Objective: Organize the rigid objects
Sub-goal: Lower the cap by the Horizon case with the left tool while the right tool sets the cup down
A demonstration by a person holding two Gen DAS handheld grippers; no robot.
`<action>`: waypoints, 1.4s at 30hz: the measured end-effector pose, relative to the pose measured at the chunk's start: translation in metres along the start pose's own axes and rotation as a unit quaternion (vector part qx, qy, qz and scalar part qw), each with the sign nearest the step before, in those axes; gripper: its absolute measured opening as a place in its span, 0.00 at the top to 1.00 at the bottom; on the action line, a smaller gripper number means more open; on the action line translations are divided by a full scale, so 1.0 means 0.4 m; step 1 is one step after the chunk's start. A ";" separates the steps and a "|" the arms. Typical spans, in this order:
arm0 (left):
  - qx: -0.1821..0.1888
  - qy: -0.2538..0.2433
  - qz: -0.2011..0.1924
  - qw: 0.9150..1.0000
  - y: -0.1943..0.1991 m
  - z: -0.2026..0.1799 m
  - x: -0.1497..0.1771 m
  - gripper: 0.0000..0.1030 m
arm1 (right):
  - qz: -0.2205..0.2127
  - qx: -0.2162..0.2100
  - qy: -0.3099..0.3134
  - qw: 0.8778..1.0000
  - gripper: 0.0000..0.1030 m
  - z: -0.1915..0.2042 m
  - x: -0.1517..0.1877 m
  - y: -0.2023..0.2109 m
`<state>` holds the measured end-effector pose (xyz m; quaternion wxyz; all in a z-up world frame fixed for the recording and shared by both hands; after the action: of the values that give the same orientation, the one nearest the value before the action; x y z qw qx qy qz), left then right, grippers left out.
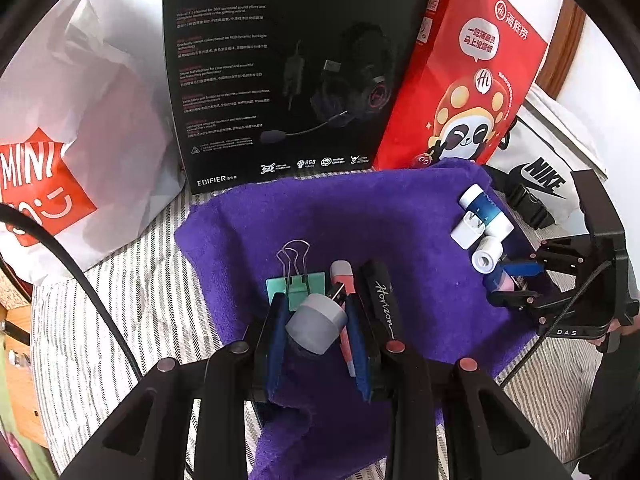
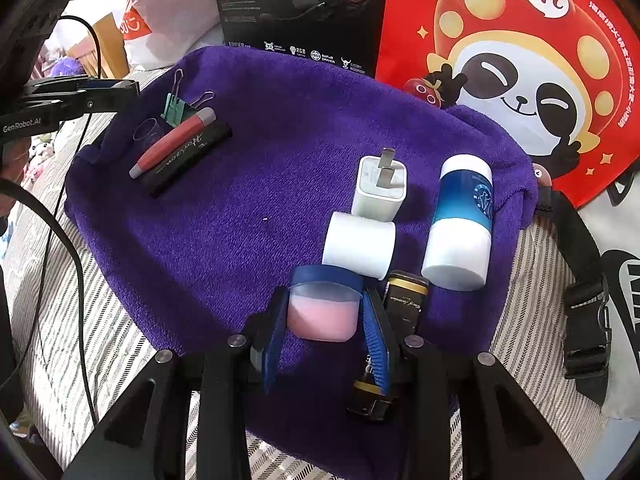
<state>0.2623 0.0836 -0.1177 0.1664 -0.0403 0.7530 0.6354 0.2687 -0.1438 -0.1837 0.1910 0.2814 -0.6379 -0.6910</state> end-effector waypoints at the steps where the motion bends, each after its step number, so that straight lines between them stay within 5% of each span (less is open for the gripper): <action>1: -0.001 -0.001 0.000 1.000 0.000 -0.001 0.000 0.73 | 0.001 -0.001 -0.001 1.000 0.57 -0.002 -0.002 -0.002; 4: -0.002 -0.004 0.003 1.000 -0.004 -0.004 0.000 0.73 | 0.009 0.004 0.000 1.000 0.40 -0.003 -0.001 -0.006; 16: 0.000 -0.041 0.030 0.999 -0.056 -0.062 -0.003 0.73 | -0.017 0.008 0.010 1.000 0.39 -0.020 0.011 0.057; 42: -0.010 -0.135 0.078 0.988 -0.151 -0.240 0.031 0.73 | -0.082 0.030 -0.110 0.990 0.39 -0.191 0.043 0.170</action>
<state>0.2477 -0.0191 -0.1651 0.2161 0.1036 0.7179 0.6536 0.2976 -0.2214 -0.1212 0.0546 0.2605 -0.6501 -0.7117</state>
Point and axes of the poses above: each gripper's, at about its wrist camera, not at the fingertips, and y roughly against the way its jaws point, z to its left, x to its underside, the point moved 3 cm from there along -y, roughly the way its jaws point, and after that the axes turned 14 degrees about z, right-handed, at the moved point
